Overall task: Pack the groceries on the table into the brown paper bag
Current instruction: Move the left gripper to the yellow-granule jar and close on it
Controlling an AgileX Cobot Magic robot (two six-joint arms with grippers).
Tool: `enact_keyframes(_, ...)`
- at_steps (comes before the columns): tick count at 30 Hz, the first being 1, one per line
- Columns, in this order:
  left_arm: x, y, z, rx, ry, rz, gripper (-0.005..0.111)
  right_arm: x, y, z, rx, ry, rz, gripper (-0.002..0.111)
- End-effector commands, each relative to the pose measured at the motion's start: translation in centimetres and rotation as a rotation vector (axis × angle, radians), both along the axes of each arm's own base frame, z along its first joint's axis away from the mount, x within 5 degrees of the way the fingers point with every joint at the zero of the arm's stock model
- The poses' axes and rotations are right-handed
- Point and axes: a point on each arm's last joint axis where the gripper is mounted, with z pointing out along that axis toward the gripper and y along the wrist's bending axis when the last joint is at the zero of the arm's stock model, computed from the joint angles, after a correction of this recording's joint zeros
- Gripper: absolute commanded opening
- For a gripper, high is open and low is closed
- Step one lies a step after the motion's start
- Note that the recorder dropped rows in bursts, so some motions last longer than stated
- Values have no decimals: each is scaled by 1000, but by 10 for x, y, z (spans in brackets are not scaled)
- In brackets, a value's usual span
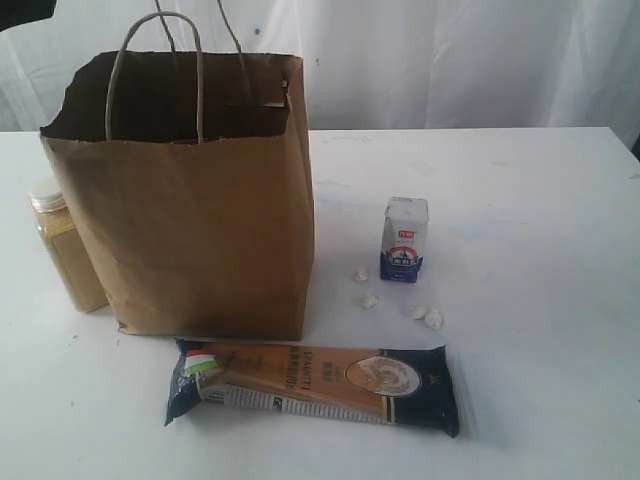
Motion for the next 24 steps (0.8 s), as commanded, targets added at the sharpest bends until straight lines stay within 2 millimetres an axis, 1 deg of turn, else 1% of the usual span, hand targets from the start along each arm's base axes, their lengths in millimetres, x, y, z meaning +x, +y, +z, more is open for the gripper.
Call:
enact_keyframes(1,6,13,-8,53,65,147,105,0,0,0,-6,-5,-4,0)
enact_keyframes(7,23,20,-21,145,102,215,105,0,0,0,-6,-5,-4,0)
enact_keyframes(9,32,22,-30,157,140,245,105,0,0,0,-6,-5,-4,0)
enact_keyframes(10,41,23,-39,141,185,274,105,0,0,0,-6,-5,-4,0)
enact_keyframes(11,46,23,-44,106,218,293,105,0,0,0,-6,-5,-4,0)
enact_keyframes(12,53,22,-54,-7,302,353,105,0,0,0,-6,-5,-4,0)
enact_keyframes(13,55,22,-59,-67,353,387,105,0,0,0,-6,-5,-4,0)
enact_keyframes(14,56,22,-67,-119,439,426,105,0,0,0,-6,-5,-4,0)
enact_keyframes(17,57,23,-84,-147,597,502,105,0,0,0,-6,-5,-4,0)
enact_keyframes(19,56,23,-92,-118,671,511,105,0,0,0,-6,-5,-4,0)
enact_keyframes(22,57,23,-109,-101,726,519,105,0,0,0,-6,-5,-4,0)
enact_keyframes(23,58,23,-119,-109,737,530,105,0,0,0,-6,-5,-4,0)
enact_keyframes(24,58,23,-124,-112,738,533,105,0,0,0,-6,-5,-4,0)
